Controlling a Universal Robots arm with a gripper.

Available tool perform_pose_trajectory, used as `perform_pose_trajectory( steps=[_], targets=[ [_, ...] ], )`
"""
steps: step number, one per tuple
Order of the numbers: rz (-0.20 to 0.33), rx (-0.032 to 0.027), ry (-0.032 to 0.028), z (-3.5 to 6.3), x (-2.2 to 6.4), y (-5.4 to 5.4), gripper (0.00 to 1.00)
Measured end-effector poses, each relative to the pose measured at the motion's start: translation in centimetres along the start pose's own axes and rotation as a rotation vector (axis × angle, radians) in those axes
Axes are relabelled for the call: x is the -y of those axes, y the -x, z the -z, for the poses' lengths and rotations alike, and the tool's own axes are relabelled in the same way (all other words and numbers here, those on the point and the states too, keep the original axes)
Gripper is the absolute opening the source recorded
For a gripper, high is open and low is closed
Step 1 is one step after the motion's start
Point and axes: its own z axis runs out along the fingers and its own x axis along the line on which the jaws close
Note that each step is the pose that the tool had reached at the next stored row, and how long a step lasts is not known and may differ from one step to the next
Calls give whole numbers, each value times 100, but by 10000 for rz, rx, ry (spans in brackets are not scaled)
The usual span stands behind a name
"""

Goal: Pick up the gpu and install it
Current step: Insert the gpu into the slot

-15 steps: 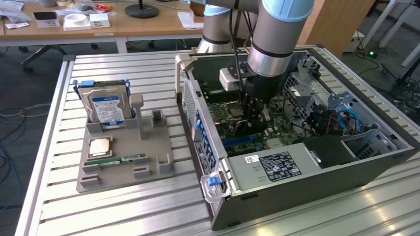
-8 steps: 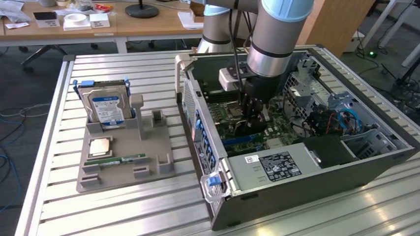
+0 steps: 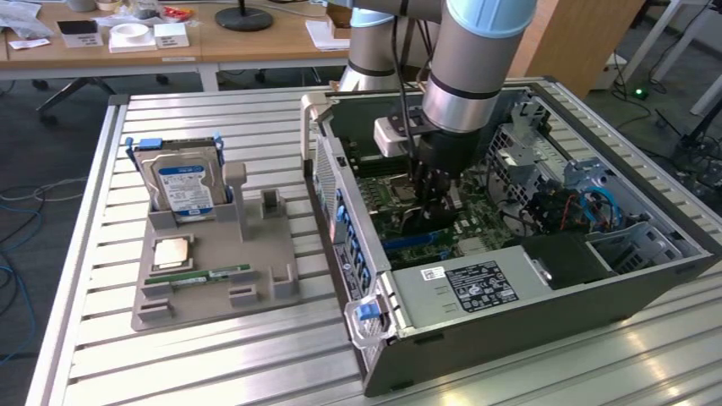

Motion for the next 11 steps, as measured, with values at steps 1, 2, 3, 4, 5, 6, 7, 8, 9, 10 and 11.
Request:
perform_pose_trajectory(
  steps=[1, 2, 3, 4, 5, 6, 7, 8, 9, 10, 11],
  targets=[
    [1, 0, -1, 0, -3, 0, 26],
    [1, 1, -2, 0, -6, 0, 26],
    [1, 1, -3, 0, -8, 0, 26],
    [1, 1, -4, 0, -11, 0, 26],
    [1, 1, -6, -2, -14, 0, 26],
    [1, 1, -9, -4, -15, -1, 26],
    [2, 0, -12, -8, -17, -1, 26],
    [2, -1, -17, -12, -17, -1, 26],
    [1, 0, -23, -18, -18, 0, 26],
    [1, -1, -27, -22, -19, -1, 26],
    [2, -3, -30, -24, -19, -1, 26]
  ],
)
